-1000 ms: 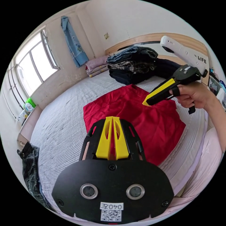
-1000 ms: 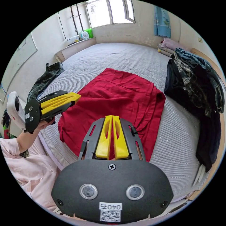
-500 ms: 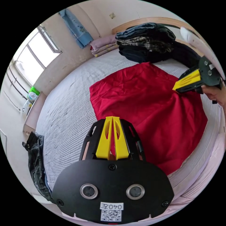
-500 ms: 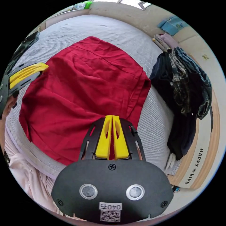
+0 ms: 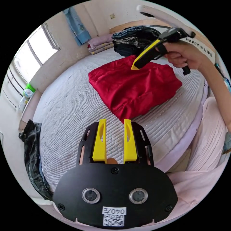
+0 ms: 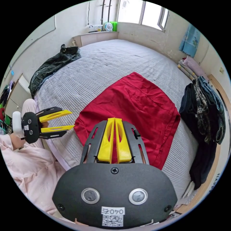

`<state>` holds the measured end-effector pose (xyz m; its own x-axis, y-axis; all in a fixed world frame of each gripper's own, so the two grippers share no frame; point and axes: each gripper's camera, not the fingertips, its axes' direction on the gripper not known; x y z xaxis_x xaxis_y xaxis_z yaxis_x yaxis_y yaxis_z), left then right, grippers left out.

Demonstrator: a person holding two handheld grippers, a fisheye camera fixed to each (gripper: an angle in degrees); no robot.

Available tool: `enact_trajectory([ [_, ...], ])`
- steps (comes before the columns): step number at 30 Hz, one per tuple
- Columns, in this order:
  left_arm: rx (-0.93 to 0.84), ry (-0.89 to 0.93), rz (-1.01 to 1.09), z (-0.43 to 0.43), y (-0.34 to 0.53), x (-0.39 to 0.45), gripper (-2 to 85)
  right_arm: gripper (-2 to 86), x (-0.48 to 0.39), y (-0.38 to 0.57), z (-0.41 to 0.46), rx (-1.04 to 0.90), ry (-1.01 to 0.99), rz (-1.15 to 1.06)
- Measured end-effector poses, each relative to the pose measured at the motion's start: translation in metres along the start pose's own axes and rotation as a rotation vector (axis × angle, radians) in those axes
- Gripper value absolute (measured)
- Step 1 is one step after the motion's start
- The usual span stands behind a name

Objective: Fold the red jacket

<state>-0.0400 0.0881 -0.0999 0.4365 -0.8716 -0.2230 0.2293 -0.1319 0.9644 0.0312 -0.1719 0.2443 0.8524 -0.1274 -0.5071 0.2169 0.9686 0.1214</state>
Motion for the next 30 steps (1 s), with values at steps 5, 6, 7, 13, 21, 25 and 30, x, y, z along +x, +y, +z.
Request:
enact_trajectory([
  [5, 0.001, -0.018, 0.104, 0.005, -0.002, 0.035, 5.2, -1.0, 0.006, 0.01, 0.003, 0.023, -0.08, 0.031],
  [6, 0.003, -0.051, 0.09, 0.008, -0.005, 0.037, 3.3, -1.0, 0.008, 0.01, 0.005, 0.023, -0.087, 0.035],
  [7, 0.004, -0.079, 0.076, 0.009, -0.007, 0.038, 2.1, -1.0, 0.01, 0.009, 0.009, 0.02, -0.111, 0.039],
  [13, -0.001, -0.145, 0.132, 0.018, -0.015, 0.058, -0.7, -1.0, -0.006, -0.021, 0.044, 0.01, -0.369, -0.078],
  [21, 0.034, -0.258, 0.326, 0.03, 0.029, 0.101, -0.9, -1.0, -0.015, -0.051, 0.095, -0.139, -0.243, -0.023],
  [25, 0.045, -0.131, 0.231, 0.027, 0.053, 0.075, -0.9, -1.0, -0.006, -0.036, 0.069, -0.087, -0.176, -0.006],
  [30, 0.069, 0.012, -0.093, 0.047, 0.059, -0.01, -0.8, -1.0, -0.006, -0.018, 0.046, -0.036, -0.279, -0.034],
])
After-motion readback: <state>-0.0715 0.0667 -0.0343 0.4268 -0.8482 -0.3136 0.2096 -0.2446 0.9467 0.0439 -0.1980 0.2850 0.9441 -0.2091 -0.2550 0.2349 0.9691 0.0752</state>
